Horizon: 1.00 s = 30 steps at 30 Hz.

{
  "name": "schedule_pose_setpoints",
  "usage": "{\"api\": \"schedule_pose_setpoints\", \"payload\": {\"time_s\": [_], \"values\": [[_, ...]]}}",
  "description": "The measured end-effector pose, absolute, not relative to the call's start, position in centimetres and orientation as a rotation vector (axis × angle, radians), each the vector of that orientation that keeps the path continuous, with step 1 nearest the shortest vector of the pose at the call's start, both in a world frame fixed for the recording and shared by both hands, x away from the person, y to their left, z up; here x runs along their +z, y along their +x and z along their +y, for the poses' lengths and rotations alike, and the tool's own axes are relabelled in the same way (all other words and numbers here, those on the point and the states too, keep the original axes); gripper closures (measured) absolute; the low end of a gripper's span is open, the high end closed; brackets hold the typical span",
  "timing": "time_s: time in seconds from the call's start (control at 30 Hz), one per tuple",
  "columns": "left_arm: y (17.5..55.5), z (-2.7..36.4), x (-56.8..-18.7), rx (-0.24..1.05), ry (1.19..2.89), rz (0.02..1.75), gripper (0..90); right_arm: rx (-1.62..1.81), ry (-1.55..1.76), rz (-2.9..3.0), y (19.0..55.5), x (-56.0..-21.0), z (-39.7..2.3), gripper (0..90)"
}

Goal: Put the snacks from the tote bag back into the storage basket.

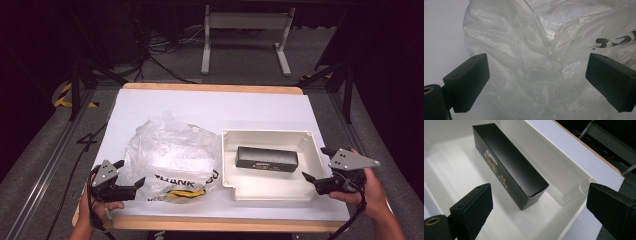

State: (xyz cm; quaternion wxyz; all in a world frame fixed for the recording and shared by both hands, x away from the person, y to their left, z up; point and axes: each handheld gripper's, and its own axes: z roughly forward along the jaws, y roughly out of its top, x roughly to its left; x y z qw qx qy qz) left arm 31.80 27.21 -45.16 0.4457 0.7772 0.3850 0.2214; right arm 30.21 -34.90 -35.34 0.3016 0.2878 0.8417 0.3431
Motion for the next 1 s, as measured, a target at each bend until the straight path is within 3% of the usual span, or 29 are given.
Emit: {"api": "schedule_pose_setpoints", "payload": {"time_s": [0.47,1.0], "values": [[31.8,27.5,-45.0,0.551,1.902,0.967,6.0,1.054,0.846,2.083,27.1,-38.4,-37.3,6.5],[31.8,28.1,-44.8,0.588,1.866,0.971,6.0,1.105,0.92,2.014,26.2,-41.8,-38.5,5.8]]}}
